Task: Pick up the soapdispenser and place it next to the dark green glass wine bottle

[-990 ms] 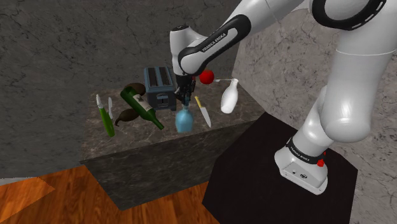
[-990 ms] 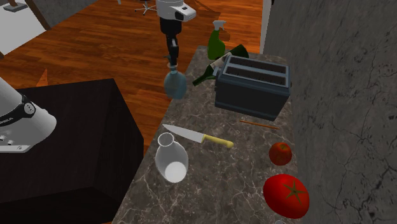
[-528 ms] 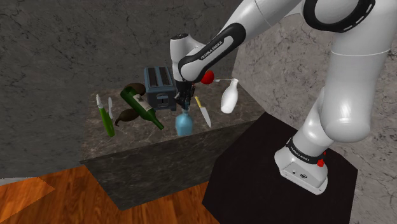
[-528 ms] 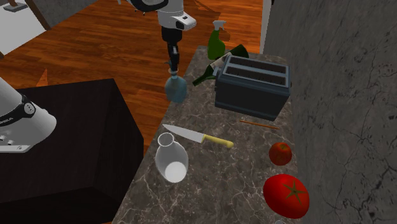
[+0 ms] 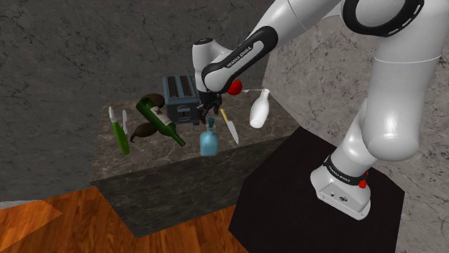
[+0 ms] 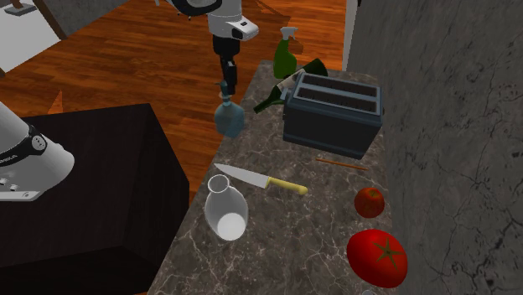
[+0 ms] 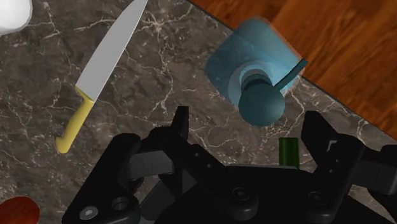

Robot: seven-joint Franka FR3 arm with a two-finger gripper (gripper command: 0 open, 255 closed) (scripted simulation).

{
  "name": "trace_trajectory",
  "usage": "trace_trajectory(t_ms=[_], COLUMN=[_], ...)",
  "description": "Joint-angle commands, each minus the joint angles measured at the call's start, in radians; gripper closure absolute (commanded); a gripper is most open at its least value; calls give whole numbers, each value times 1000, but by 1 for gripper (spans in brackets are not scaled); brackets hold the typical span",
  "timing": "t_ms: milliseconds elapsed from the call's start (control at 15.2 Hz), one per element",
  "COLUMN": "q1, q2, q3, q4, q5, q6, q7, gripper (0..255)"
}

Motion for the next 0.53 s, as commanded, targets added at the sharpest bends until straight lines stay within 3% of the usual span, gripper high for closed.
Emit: trace_trajectory(t_ms=[0,132,462], q1=[0,0,2], q2=[0,0,-72], q3=[0,0,5], q4=[0,0,39], q5=[0,0,9], q6=[0,0,-112], q7=[0,0,-5], gripper=[0,0,0])
